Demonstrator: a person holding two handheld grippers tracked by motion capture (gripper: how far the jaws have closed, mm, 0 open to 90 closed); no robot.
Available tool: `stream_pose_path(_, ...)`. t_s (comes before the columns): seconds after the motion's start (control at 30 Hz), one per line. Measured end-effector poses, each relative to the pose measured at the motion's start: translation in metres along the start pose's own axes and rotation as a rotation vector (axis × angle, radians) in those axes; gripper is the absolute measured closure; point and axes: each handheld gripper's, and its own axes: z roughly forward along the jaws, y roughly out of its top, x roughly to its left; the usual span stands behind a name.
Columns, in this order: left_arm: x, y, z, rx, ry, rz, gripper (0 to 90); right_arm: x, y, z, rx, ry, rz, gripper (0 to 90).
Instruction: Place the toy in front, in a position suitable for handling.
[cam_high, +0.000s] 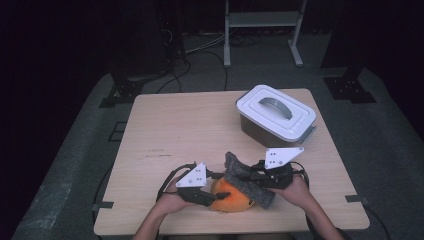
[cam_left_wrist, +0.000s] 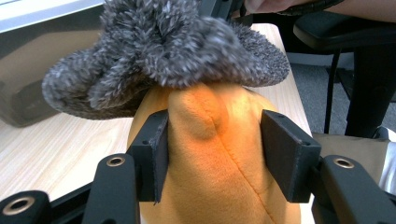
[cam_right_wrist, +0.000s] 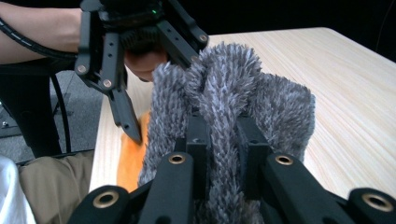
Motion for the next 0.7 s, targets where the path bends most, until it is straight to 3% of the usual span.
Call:
stream_pose_path(0.2, 0.004, -0.003, -0.003, 0.016, 0.011, -0.008, 44.8, -0.009, -0.013, -0.004, 0.016, -0.022, 0.038, 77.6)
stream_pose_path(0.43, 0.015, -0.014, -0.011, 0.021, 0.039, -0.075, 45.1, -0.017, -0.025, -0.004, 0.053, -0.037, 0.083, 77.5)
stream_pose_path(0.7, 0.022, -0.022, -0.016, 0.027, 0.051, -0.111, 45.0, -0.023, -0.040, -0.006, 0.084, -0.039, 0.133, 77.5)
